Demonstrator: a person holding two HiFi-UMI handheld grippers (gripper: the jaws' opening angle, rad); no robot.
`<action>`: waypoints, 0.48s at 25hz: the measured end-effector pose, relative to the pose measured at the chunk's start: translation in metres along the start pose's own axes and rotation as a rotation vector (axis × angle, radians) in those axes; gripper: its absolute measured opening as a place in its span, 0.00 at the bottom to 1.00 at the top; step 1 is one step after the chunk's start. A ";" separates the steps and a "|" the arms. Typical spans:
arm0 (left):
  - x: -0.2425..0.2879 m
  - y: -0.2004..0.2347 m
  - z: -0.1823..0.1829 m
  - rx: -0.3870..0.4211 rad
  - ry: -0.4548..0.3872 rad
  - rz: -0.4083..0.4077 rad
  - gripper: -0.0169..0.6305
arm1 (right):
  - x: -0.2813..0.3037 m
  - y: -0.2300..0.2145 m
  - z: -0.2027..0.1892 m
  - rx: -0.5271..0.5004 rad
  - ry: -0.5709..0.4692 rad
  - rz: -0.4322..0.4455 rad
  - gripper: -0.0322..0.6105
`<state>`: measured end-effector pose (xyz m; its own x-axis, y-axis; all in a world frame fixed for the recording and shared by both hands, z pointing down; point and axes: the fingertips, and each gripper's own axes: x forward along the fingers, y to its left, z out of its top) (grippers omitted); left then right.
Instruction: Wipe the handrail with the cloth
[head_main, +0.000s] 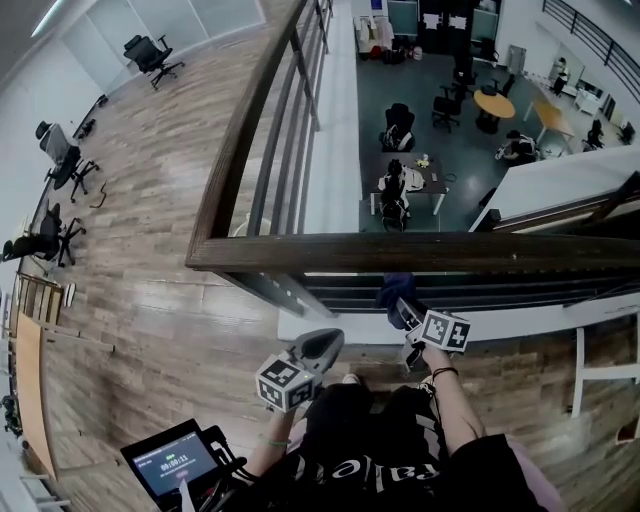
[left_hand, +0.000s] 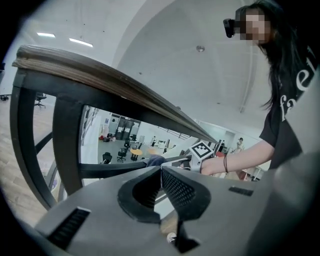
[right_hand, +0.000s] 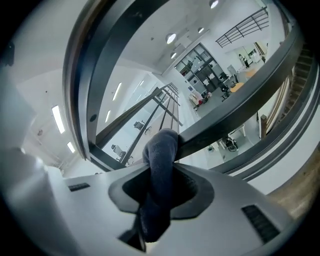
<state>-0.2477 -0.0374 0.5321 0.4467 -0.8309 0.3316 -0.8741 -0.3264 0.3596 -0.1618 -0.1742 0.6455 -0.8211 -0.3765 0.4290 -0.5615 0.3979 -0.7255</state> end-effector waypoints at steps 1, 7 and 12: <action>0.004 -0.005 0.004 0.000 0.002 -0.005 0.03 | -0.006 -0.003 0.004 0.004 -0.004 -0.004 0.19; 0.088 -0.065 -0.018 0.001 0.015 -0.032 0.03 | -0.066 -0.097 0.037 0.034 -0.027 -0.021 0.19; 0.105 -0.079 -0.003 -0.009 0.038 -0.035 0.03 | -0.097 -0.117 0.069 0.076 -0.075 -0.049 0.19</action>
<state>-0.1311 -0.0977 0.5410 0.4843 -0.8013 0.3512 -0.8559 -0.3509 0.3798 -0.0091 -0.2424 0.6516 -0.7810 -0.4569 0.4256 -0.5893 0.3140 -0.7444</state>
